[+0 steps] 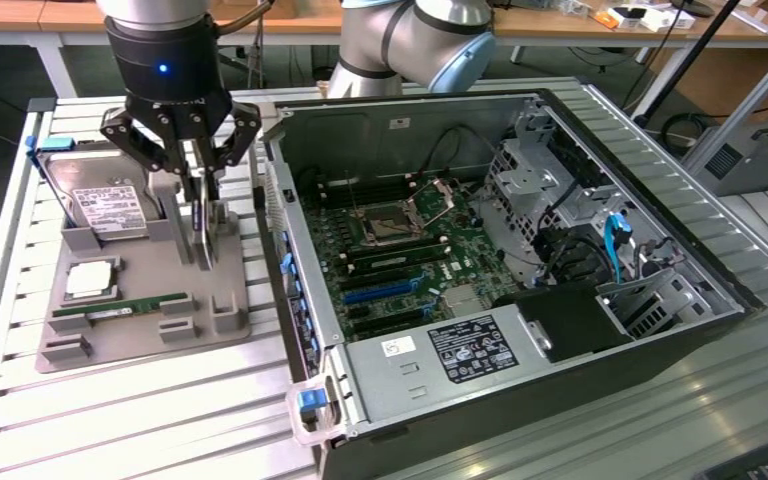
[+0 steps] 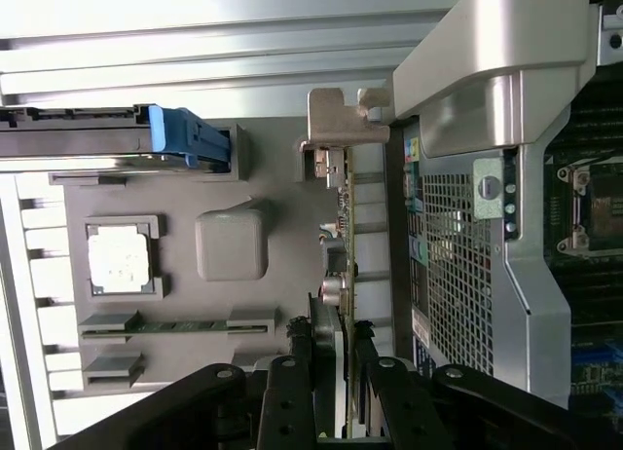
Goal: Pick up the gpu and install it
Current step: 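Pick up the gpu and move the gpu toward the slot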
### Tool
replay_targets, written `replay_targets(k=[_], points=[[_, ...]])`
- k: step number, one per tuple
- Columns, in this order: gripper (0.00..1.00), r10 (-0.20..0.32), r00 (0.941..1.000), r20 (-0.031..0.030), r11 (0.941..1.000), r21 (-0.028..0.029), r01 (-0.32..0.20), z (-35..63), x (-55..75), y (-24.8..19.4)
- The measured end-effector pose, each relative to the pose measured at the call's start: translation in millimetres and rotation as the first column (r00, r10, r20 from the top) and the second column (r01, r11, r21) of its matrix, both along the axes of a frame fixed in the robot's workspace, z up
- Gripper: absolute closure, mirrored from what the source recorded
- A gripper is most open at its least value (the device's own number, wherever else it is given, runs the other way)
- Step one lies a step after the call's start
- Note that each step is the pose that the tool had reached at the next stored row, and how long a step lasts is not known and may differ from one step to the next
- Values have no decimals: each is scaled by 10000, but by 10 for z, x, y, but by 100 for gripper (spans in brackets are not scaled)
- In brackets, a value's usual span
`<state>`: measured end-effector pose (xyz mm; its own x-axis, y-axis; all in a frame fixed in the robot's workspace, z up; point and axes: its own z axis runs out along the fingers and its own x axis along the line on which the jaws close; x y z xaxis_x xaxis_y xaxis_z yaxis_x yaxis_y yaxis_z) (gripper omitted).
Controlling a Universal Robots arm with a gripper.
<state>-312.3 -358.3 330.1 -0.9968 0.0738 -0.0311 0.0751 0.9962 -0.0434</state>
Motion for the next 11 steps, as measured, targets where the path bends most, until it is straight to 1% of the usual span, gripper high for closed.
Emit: replay_targets(k=[11], points=[[73,0,10000,0,10000,0,0,74,0,0]])
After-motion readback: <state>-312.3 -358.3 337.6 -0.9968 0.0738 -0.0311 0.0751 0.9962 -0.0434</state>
